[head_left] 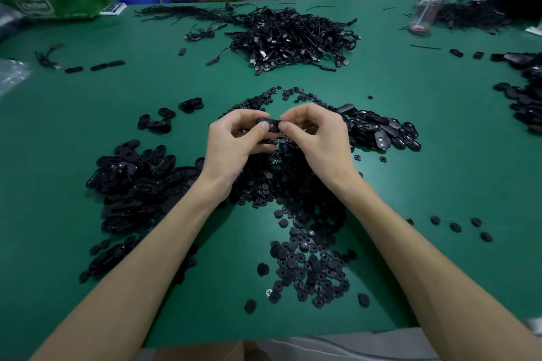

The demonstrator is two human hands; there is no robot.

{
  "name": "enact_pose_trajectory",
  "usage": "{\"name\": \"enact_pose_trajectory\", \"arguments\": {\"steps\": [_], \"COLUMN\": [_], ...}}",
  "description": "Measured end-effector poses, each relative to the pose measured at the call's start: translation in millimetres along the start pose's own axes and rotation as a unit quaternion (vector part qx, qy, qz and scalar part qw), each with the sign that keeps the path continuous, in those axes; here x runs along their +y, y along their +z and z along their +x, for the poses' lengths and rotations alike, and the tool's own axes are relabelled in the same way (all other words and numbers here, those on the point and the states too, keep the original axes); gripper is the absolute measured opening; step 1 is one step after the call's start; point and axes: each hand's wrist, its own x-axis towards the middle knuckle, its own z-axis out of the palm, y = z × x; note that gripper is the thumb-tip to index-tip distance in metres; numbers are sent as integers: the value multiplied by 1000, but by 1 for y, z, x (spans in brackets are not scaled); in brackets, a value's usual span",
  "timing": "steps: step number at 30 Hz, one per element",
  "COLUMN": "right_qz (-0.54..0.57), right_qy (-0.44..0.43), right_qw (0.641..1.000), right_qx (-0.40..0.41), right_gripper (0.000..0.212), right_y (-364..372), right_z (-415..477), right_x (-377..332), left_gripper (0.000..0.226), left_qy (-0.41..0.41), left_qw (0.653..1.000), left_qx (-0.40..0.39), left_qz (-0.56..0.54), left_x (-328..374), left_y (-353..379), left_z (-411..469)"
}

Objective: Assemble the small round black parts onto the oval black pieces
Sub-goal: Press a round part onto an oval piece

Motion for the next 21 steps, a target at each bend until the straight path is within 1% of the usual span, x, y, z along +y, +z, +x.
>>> {"name": "enact_pose_trajectory", "arguments": {"steps": [8, 10, 13, 18, 21], "right_qz": [-15, -9, -43, -44, -38], "right_qy": [14, 6, -22, -36, -33], "right_qw": [1000, 1000, 998, 998, 998], "right_qx": [0, 16, 39, 39, 37], "right_gripper": [5, 3, 4, 5, 6], "right_y": [1, 1, 2, 3, 3], "right_z": [-1, -1, -2, -3, -4], "right_x": [-1, -1, -1, -2, -3], "left_gripper": [17, 16, 15, 14, 16], "left_qy": [-14, -14, -11, -8, -11], "left_qw": [999, 999, 999, 999, 999], "left_qx": [19, 22, 24, 27, 20], "left_qz": [-22, -26, -26, -27, -49], "left_x": [3, 3, 2, 0, 0], "left_y": [2, 3, 2, 3, 2], "left_z": [-2, -2, -1, -1, -2]}}
